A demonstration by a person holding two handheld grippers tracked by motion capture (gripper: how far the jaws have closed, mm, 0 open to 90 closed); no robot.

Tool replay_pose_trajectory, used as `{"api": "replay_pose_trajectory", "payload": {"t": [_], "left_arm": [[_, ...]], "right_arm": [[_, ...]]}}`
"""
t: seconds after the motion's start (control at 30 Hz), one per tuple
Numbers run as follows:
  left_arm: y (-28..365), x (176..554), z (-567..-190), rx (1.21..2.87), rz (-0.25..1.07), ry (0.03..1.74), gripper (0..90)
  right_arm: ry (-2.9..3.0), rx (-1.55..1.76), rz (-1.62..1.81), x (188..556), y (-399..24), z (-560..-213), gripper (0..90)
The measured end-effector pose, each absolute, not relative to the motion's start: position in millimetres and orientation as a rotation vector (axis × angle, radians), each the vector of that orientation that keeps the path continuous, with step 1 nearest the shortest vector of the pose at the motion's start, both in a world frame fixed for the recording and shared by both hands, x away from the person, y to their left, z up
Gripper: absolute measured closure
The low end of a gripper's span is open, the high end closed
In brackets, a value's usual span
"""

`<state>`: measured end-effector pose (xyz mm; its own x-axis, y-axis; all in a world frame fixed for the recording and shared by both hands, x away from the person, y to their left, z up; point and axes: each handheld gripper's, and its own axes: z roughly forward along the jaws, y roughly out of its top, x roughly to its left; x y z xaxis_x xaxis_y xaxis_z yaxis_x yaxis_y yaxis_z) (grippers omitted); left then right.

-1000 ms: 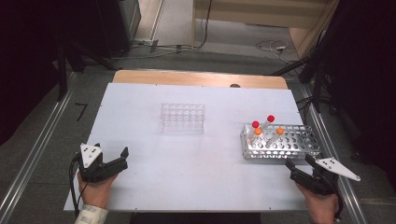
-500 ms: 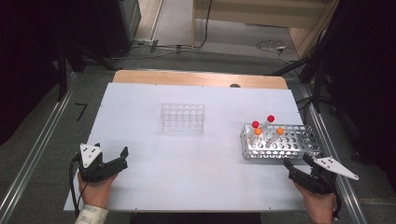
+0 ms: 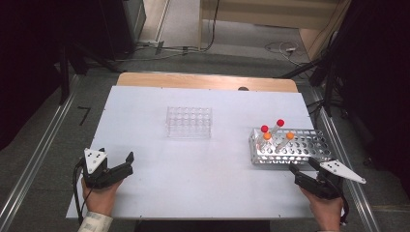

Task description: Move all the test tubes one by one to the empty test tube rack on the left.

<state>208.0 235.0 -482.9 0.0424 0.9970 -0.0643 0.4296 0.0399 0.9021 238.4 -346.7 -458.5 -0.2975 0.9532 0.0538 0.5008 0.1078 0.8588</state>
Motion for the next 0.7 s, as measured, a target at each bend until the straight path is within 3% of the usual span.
{"api": "replay_pose_trajectory", "payload": {"t": [0.27,0.7], "left_arm": [[234.5,208.9,-483.5,1.515,0.878,1.507,6.9],[233.5,210.1,-484.3,1.515,0.882,1.508,8.1]], "right_arm": [[1.869,1.392,1.134,241.6,-342.7,-457.9,27.2],[1.896,1.321,1.188,256.3,-323.6,-457.2,47.3]]}}
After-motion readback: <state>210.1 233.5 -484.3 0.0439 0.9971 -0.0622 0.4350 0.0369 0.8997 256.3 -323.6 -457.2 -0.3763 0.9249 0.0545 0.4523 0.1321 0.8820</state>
